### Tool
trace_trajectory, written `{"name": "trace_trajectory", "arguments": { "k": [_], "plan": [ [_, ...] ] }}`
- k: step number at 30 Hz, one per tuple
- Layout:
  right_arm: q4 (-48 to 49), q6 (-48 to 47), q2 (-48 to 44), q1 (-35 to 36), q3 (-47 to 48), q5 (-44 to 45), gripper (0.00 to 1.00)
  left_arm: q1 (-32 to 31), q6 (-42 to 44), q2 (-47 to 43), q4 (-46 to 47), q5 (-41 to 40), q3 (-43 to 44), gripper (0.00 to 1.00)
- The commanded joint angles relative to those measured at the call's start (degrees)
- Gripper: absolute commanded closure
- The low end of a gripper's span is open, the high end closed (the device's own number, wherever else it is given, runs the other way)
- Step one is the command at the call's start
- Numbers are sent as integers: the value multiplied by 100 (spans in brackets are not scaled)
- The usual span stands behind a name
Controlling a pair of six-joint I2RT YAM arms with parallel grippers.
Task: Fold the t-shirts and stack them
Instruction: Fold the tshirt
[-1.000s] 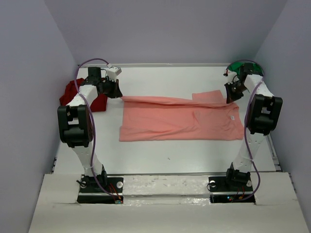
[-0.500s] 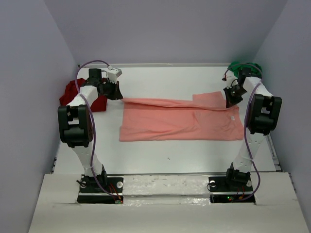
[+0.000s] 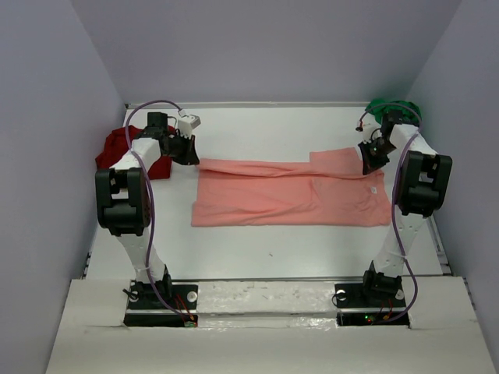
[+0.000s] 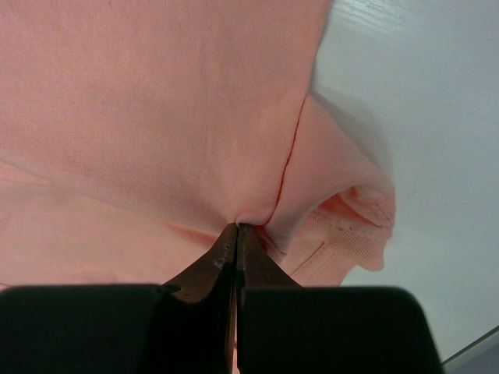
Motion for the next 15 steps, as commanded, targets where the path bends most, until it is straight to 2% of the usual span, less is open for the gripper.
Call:
{"name": "trace_trajectory", "arguments": {
  "k": [1,15],
  "plan": [
    [54,-89,-10,-14,-93,134,100,-3,116,-26,-165,-126,-65,100],
    [10,-89,-124,-14,-277,-68,100,-276,178,167,-438,-425,-65,100]
  ]
}}
